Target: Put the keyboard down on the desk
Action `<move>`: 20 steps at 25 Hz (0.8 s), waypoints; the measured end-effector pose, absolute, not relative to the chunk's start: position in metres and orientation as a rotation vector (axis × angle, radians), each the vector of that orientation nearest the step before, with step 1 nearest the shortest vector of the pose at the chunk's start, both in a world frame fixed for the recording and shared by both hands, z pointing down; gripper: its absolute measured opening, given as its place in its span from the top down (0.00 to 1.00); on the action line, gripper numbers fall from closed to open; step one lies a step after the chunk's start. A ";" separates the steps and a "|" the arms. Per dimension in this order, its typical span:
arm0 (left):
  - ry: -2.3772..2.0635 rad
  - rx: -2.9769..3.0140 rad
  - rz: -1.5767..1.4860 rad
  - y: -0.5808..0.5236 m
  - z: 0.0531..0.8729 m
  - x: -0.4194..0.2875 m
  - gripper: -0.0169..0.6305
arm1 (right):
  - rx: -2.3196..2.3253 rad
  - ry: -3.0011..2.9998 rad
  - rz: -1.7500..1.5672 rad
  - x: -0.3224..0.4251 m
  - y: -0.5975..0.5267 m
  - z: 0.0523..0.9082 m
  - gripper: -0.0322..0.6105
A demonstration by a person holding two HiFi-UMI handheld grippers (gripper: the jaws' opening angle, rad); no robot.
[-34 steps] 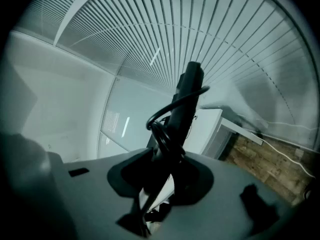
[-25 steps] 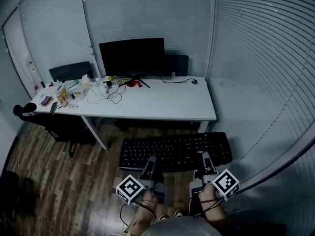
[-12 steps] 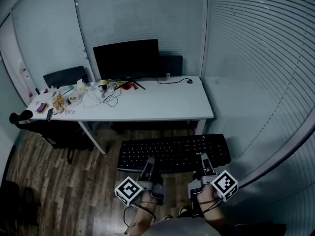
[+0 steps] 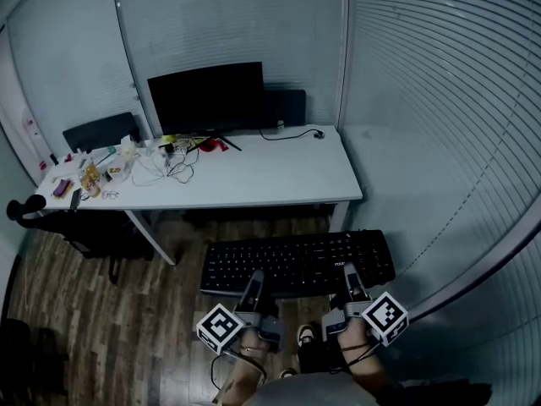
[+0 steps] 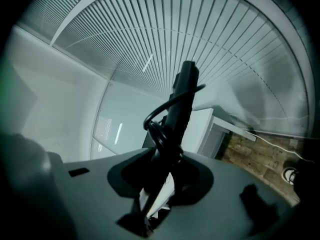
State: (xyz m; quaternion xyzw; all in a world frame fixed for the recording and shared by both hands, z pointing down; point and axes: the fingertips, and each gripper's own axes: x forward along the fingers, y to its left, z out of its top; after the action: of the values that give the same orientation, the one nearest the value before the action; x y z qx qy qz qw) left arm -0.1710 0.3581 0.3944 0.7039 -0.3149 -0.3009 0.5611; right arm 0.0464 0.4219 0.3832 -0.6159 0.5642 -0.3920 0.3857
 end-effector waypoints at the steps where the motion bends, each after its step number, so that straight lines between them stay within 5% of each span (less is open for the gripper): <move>1: -0.735 1.654 -0.714 0.355 0.395 -0.168 0.80 | -1.569 1.438 -0.999 0.049 0.419 0.384 0.78; 20: -0.819 1.605 -0.669 0.231 0.430 -0.122 0.80 | -1.571 1.427 -1.078 0.100 0.286 0.416 0.78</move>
State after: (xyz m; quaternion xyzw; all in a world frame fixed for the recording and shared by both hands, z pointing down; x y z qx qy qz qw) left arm -0.1220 0.2307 0.4304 0.6847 -0.3493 -0.2853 0.5726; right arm 0.0998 0.2865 0.4161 -0.6127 0.5566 -0.4206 0.3714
